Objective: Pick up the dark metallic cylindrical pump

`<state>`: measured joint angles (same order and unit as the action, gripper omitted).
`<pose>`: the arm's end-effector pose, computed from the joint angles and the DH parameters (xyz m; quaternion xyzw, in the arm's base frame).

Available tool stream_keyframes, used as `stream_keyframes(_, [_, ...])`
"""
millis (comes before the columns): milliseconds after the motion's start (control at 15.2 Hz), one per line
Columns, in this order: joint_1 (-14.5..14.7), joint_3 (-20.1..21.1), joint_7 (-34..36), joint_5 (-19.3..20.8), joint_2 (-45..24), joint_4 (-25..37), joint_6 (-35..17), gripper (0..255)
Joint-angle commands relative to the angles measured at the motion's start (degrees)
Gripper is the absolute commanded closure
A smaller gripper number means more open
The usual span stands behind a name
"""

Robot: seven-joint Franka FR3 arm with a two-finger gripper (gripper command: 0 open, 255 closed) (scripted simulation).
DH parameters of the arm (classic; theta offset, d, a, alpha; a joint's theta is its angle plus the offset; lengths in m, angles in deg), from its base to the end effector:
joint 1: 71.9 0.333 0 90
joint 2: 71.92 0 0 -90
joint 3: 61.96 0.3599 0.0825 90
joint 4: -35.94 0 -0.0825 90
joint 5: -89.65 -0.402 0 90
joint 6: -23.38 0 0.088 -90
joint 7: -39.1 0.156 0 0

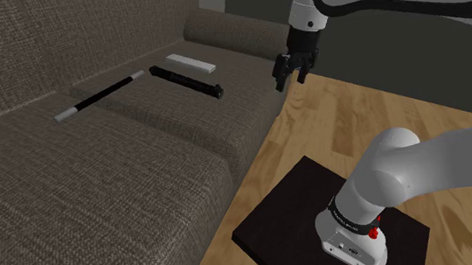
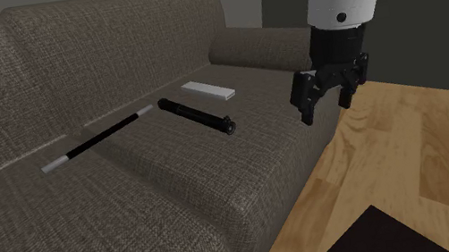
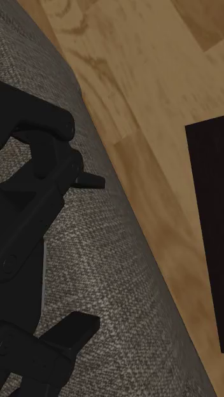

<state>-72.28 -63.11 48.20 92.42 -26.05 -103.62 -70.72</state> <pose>0.2945 -0.0163 0.5439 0.9960 -0.0880 0.0047 0.0166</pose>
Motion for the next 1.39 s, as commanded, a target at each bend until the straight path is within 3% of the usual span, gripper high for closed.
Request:
stream_keyframes(0, [0.0, 0.0, 0.0, 0.0, 0.0, 0.0, 0.0, 0])
stream_keyframes(660, [3.79, -0.3, -5.86, -1.98, -22.66, 14.25, -8.89, 0])
stream_keyframes(1320, [6.56, 0.86, -11.7, -4.36, -44.27, 34.83, -10.34, 0])
